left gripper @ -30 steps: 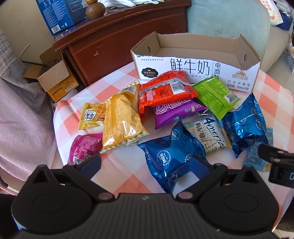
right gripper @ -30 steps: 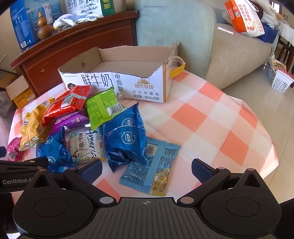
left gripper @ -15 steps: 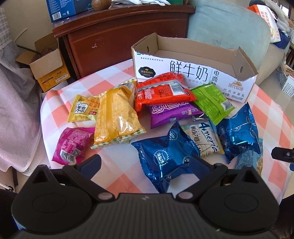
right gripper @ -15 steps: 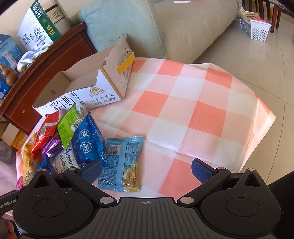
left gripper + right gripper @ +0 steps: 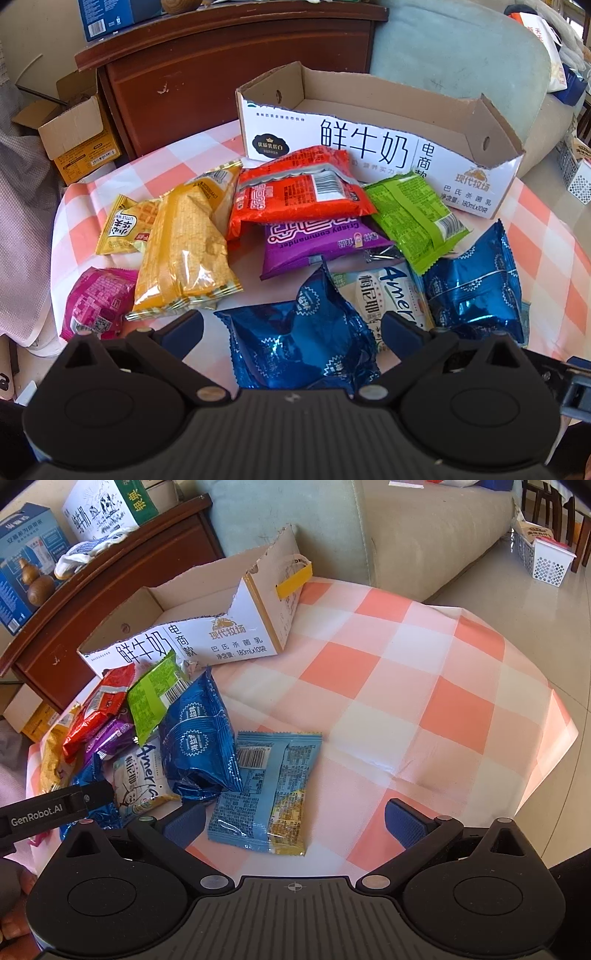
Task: Organize snacks
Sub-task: 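Lift the light-blue packet with the right gripper while the left gripper grasps the blue foil cake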
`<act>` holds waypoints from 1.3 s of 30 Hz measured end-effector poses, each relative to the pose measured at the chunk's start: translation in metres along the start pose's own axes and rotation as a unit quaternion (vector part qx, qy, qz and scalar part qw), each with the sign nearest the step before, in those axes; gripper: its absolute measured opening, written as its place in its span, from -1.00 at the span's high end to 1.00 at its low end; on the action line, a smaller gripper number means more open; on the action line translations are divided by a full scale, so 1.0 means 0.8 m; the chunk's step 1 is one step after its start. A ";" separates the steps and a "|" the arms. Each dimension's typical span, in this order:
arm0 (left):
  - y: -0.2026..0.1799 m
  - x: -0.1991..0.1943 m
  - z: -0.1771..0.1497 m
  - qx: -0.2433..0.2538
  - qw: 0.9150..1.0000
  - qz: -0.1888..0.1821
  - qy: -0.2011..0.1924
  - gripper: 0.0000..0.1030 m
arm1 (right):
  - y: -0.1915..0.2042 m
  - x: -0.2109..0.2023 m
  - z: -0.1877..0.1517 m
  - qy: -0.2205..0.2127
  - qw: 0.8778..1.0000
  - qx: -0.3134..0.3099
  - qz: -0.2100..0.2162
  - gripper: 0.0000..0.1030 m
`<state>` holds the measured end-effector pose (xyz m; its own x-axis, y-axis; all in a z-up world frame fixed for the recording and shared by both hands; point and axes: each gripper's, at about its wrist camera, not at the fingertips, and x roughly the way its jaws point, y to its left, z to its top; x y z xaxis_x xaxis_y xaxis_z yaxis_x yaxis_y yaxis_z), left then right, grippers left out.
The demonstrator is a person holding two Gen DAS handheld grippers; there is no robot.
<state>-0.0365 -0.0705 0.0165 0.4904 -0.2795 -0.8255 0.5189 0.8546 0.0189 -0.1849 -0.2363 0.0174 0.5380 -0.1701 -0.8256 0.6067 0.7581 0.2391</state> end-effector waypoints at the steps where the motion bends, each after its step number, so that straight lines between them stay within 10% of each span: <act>1: 0.001 0.003 -0.002 0.000 1.000 0.002 0.001 -0.97 | 0.001 0.002 0.000 -0.001 1.000 -0.001 -0.001 -1.00; 17: 0.034 0.020 -0.026 -0.031 0.999 0.008 0.011 -0.96 | 0.030 0.035 -0.004 -0.007 0.999 -0.030 -0.034 -0.93; 25: 0.041 0.020 -0.034 -0.032 0.999 0.012 0.012 -0.82 | 0.029 0.030 -0.009 -0.044 0.997 -0.040 -0.039 -0.19; 39: 0.052 0.003 -0.048 -0.032 0.999 0.005 0.007 -0.77 | 0.033 0.009 -0.032 -0.019 0.997 -0.064 0.038 0.04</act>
<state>-0.0411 -0.0189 -0.0064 0.4853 -0.2652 -0.8332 0.4682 0.8836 -0.0085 -0.1802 -0.2013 0.0049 0.6025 -0.1310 -0.7873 0.4857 0.8429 0.2314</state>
